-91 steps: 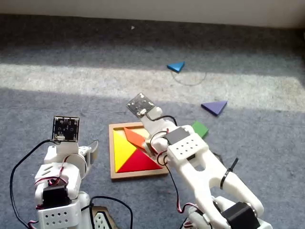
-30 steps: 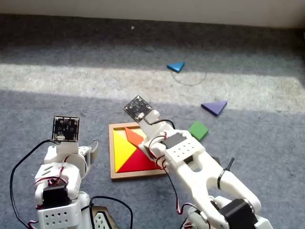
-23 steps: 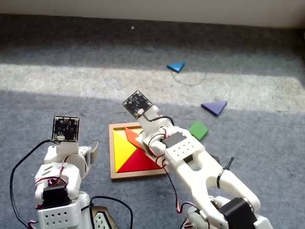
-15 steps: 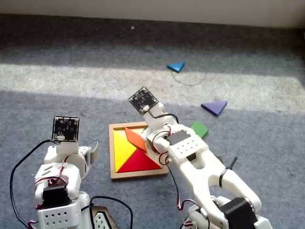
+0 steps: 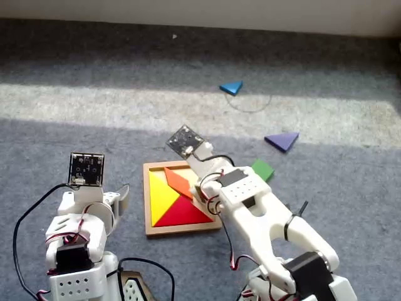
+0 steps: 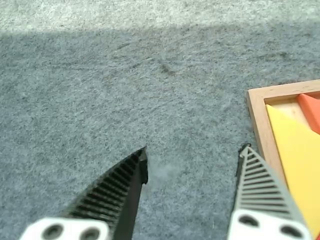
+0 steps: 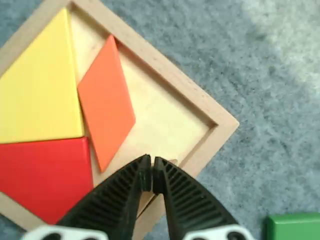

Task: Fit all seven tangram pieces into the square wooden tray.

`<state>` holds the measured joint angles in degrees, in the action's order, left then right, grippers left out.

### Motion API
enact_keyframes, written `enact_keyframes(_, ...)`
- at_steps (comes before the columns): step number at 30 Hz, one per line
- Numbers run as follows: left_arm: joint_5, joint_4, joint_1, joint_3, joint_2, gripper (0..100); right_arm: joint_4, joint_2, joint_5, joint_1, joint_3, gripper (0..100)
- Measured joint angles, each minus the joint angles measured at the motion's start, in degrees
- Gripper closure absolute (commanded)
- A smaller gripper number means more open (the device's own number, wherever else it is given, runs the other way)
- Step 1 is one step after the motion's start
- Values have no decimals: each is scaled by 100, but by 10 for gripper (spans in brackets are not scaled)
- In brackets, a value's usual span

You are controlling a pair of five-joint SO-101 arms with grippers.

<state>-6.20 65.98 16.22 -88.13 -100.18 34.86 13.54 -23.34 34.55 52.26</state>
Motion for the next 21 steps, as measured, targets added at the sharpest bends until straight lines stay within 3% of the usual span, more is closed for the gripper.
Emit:
enact_keyframes(12,0,0,0,0,0,708,1451,967,-316,9,141,975)
enact_keyframes(21,0,0,0,0,0,708,1222,1644,-149,97,202,975)
